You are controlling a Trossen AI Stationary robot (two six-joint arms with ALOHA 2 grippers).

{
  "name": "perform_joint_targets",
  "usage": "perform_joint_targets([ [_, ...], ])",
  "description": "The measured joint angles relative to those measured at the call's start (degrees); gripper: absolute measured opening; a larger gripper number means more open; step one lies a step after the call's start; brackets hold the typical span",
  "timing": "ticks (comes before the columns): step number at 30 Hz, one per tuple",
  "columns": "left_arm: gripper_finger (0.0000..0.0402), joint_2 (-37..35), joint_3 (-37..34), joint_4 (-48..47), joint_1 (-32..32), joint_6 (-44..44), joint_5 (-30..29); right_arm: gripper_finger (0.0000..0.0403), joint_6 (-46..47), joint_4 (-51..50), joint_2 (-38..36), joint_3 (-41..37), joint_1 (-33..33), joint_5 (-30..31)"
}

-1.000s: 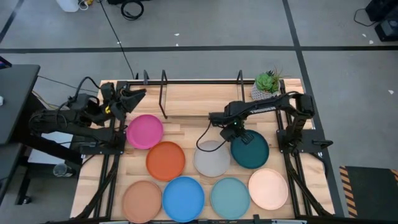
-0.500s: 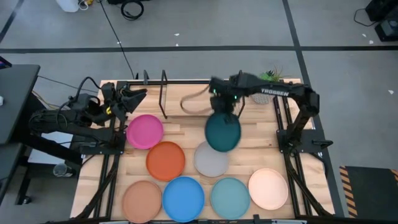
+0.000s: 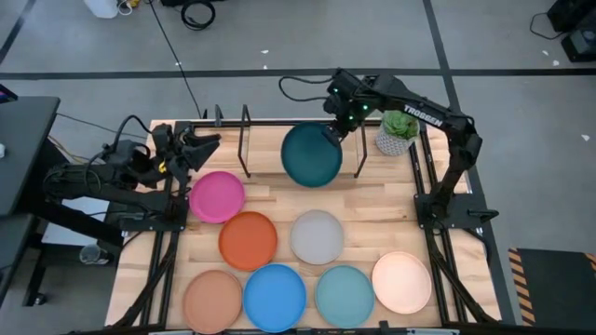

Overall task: Place and stack plates onto a shelf
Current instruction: Put the green plate on the shelf

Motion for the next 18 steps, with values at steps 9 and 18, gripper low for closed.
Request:
perform_joint_targets([
  [9,0.019,3.3,0.0,-8.5,0.0,-2.8,1.2,0.0016,2.9,-4.6,0.0,0.1,-1.7,0.2],
  [18,0.019,16.8,0.0,-9.9,3.5,-20.5,4.5,0.0016,1.9,-2.4,0.0,0.1,-1.0,0.5],
])
